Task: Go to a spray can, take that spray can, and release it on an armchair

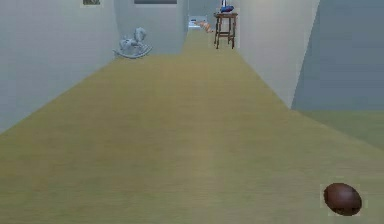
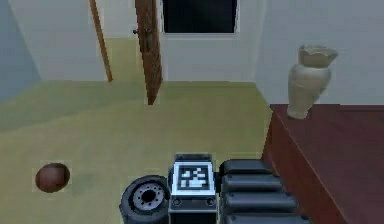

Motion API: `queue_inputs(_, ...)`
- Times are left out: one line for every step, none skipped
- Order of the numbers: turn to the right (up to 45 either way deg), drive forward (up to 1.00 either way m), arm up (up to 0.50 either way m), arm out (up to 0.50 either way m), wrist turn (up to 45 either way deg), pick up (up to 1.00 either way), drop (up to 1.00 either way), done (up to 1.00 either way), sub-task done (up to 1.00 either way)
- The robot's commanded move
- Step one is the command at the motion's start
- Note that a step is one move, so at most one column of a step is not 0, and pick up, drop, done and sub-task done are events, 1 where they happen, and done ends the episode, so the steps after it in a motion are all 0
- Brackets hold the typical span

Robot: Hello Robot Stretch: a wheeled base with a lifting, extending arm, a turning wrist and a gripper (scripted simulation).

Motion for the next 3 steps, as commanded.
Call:
queue_inputs(0.0, 0.15, 0.0, 0.0, 0.0, 0.0, 0.0, 0.0, 0.0)
queue_inputs(-45.0, 0.0, 0.0, 0.0, 0.0, 0.0, 0.0, 0.0, 0.0)
queue_inputs(-27.0, 0.0, 0.0, 0.0, 0.0, 0.0, 0.0, 0.0, 0.0)
